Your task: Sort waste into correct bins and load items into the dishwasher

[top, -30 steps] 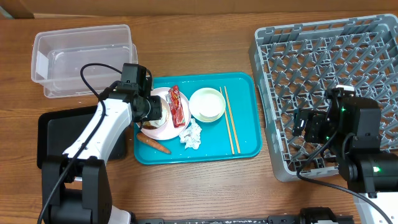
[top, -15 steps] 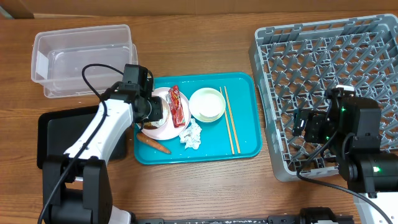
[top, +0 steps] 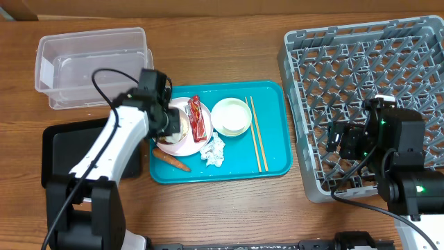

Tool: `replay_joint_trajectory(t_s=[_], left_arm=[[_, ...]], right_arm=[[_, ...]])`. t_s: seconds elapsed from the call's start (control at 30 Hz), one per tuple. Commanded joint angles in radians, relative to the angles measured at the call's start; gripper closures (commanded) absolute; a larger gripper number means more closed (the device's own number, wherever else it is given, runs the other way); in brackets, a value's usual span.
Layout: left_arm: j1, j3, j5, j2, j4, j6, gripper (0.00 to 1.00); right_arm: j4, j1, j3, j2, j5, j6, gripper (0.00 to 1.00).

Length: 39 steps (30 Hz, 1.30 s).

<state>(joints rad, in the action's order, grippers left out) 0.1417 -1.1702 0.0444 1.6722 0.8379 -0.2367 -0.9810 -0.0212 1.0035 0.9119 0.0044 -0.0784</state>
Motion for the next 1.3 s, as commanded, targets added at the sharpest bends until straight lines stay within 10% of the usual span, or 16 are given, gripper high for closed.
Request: replay_joint_trajectory(t_s=[0.0, 0.7, 0.83, 0.93, 1.27], left_arm=[[-0.035, -0.173, -0.082, -0.032, 0.051, 0.001, 0.96], [-0.247, -0.385, -0.167, 0.097, -0.299, 0.038, 0.95], [-0.25, -0.385, -0.167, 0.159, -0.344, 0.038, 0.58], [-0.25, -0.385, -0.151, 0.172, -0.359, 0.038, 0.48], [-0.116, -0.411, 0.21, 0.083, -0.173, 0.027, 0.44]], right_arm=[[0.006, 0.003, 0.033, -0.006, 0.003, -0.003, 0.0], [0.005, 0.003, 0.033, -0.006, 0.003, -0.003, 0.0], [0.002, 0.003, 0.033, -0.006, 0.003, -0.003, 0.0], [-0.003, 0.003, 0.033, -0.006, 0.003, -0.003, 0.0], [-0.003, 0.003, 0.033, -0.006, 0.003, -0.003, 0.0]])
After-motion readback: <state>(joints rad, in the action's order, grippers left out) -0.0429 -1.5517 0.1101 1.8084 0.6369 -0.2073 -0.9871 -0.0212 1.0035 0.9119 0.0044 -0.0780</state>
